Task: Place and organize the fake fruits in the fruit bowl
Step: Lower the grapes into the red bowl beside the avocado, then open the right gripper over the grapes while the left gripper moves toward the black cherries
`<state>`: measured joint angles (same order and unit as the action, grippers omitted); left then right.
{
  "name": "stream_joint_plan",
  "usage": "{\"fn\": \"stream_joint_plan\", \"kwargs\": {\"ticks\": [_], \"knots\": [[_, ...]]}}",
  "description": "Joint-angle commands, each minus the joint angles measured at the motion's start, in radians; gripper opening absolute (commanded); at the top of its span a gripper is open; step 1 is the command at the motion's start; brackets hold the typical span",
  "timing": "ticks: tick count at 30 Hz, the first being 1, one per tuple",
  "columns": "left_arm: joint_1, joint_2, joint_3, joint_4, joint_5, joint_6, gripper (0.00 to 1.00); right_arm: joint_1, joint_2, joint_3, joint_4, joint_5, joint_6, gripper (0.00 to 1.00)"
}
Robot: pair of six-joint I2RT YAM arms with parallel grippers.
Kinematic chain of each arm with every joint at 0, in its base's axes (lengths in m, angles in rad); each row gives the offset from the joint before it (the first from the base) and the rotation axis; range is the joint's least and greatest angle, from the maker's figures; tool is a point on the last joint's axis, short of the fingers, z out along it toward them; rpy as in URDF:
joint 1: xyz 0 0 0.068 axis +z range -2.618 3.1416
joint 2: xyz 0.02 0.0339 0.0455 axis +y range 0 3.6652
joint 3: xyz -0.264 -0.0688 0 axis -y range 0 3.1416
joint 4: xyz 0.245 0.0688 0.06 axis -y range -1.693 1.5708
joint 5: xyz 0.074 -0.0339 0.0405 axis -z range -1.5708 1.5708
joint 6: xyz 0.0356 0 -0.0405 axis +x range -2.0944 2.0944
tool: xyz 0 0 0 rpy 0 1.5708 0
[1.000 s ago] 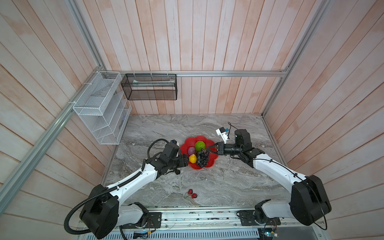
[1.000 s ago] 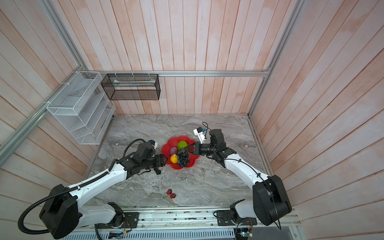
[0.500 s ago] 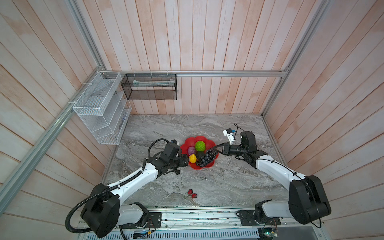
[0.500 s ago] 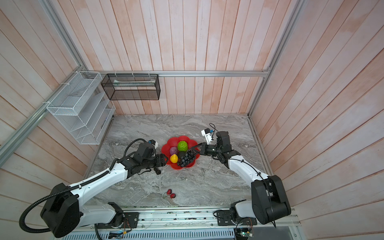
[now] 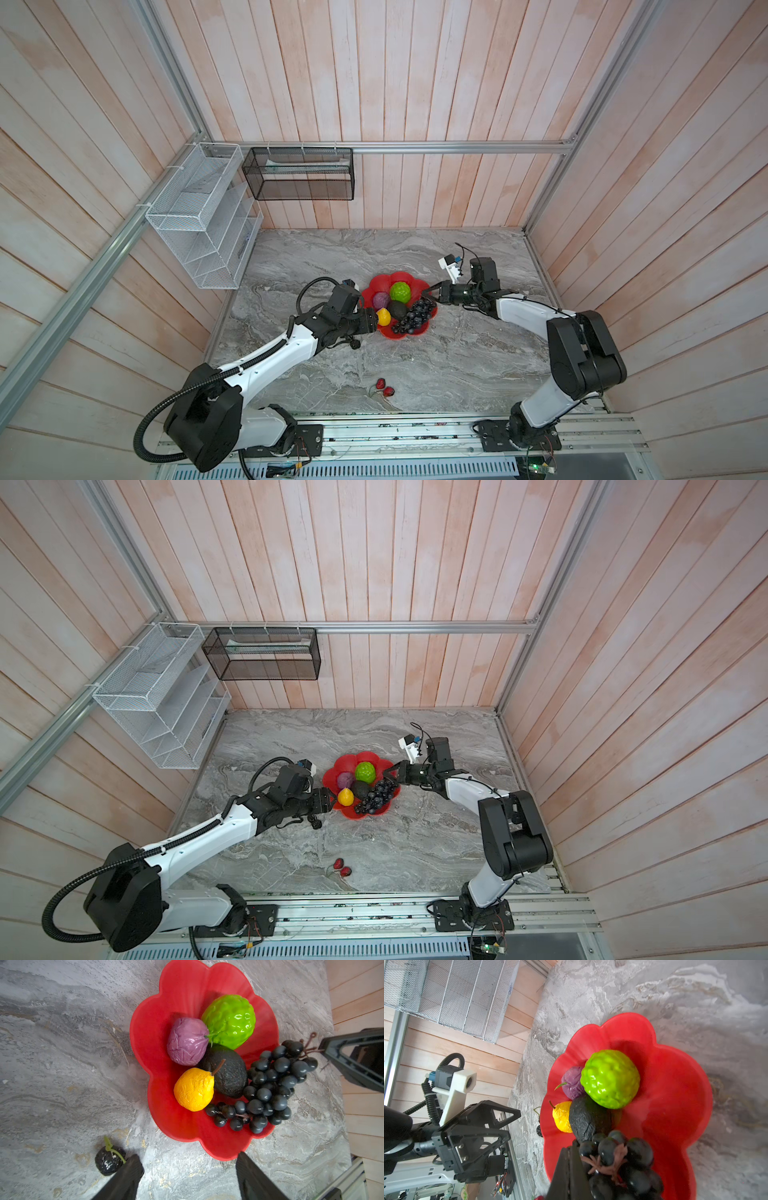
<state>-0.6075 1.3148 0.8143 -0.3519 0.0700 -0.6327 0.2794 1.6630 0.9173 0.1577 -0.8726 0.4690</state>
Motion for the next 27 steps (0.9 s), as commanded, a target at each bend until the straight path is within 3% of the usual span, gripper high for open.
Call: {"fn": "stream_joint_plan", "kwargs": {"ticks": [1,12,20,27], "knots": [[0.005,-0.003,0.026,-0.006,-0.025,0.009,0.75,-0.004,0.060,0.056,-0.001,-0.010,-0.048,0.00],[0.005,-0.030,0.039,-0.056,-0.016,0.034,0.73,-0.004,0.172,0.114,0.002,-0.016,-0.076,0.00],[0.006,-0.061,0.023,-0.110,-0.018,0.016,0.71,0.010,0.171,0.156,-0.019,-0.001,-0.089,0.00],[0.009,-0.119,0.004,-0.275,-0.069,-0.018,0.73,0.033,0.115,0.222,-0.215,0.226,-0.235,0.33]]}}
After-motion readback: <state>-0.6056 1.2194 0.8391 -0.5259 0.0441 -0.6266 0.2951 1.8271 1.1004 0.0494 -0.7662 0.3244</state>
